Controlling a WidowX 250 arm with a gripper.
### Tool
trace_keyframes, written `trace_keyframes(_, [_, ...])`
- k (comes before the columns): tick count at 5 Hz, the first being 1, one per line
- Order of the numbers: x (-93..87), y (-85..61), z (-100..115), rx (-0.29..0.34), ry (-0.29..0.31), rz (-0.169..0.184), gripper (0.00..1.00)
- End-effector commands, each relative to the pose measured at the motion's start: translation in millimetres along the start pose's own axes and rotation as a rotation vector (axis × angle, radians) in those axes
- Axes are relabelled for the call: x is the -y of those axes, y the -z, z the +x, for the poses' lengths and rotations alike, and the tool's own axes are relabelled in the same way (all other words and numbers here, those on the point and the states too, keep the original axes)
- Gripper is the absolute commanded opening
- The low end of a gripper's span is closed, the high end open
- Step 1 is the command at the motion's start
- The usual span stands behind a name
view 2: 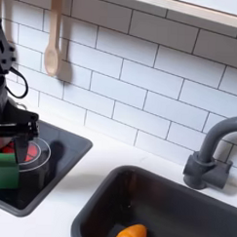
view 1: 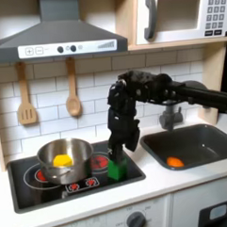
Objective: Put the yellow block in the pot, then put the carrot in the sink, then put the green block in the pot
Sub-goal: 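Put the green block in the pot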
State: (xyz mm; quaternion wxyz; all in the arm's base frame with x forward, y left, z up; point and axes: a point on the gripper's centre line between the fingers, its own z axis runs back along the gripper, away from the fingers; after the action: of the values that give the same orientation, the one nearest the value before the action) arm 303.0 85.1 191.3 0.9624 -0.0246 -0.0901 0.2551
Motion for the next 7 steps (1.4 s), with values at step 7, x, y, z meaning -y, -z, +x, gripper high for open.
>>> trace_keyframes(7, [3.3,39.1,9,-0.054,-0.013,0.034,1.0])
